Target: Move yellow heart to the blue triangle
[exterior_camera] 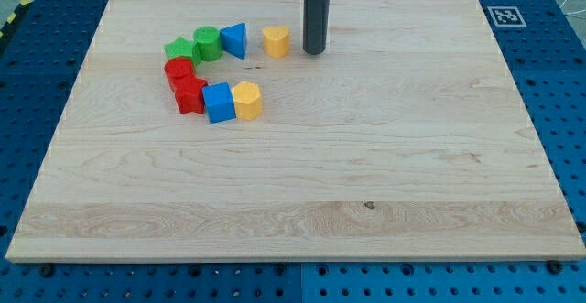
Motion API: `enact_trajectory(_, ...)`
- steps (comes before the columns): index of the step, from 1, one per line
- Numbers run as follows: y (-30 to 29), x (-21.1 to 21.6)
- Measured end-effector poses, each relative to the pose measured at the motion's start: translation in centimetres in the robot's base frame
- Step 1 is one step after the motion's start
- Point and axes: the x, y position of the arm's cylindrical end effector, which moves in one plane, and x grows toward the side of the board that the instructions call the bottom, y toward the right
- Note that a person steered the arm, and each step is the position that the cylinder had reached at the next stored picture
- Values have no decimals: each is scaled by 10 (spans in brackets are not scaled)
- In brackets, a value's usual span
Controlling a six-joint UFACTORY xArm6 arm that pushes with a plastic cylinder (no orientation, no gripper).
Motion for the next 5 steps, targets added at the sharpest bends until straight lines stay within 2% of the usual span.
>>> enact_trajectory(3,-36,0)
enact_trajectory(5,-23,-37)
